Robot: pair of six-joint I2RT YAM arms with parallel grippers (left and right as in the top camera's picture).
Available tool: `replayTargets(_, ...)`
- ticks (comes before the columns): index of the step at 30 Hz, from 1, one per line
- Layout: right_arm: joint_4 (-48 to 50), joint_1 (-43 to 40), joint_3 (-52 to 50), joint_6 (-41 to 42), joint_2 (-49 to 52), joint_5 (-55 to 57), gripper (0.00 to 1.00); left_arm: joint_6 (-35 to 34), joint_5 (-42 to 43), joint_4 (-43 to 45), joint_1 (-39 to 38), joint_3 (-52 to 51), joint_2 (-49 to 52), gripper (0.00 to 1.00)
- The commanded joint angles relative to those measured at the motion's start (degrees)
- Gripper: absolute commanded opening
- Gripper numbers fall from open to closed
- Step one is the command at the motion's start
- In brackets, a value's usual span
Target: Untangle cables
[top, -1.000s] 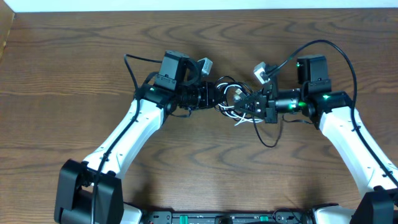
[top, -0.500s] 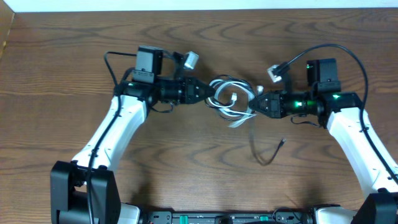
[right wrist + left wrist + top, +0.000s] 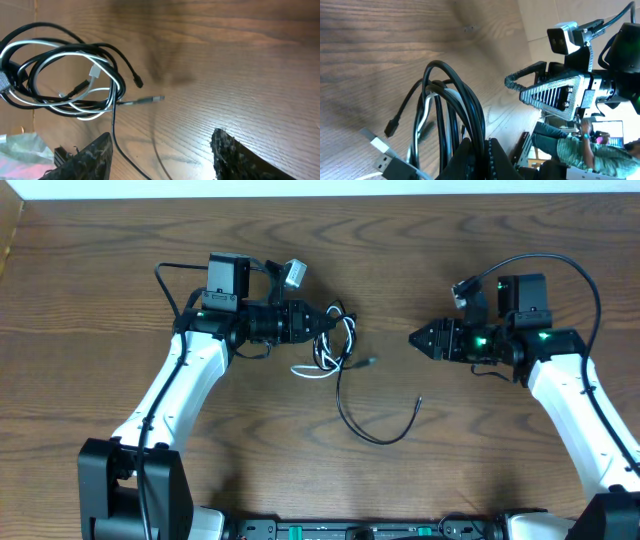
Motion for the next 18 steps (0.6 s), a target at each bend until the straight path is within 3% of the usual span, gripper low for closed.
replayTargets(1,1.33,3.61,0.37,3.45,0.22,2.47,0.61,-6.51,0.85,-0.04,-0.09,0.26,0.33,0.07)
replayTargets(9,6.32,9.97,0.37,8.52,3.50,8.37,0.60,-27.76,2.05,0.04,-0.09,0.26,0.33,0.08)
replayTargets(18,10.54,13.90,0.37,9.22,5.81,10.19,0.52,-31.78,6.64,2.29,-0.13,0.26,0.33,0.07)
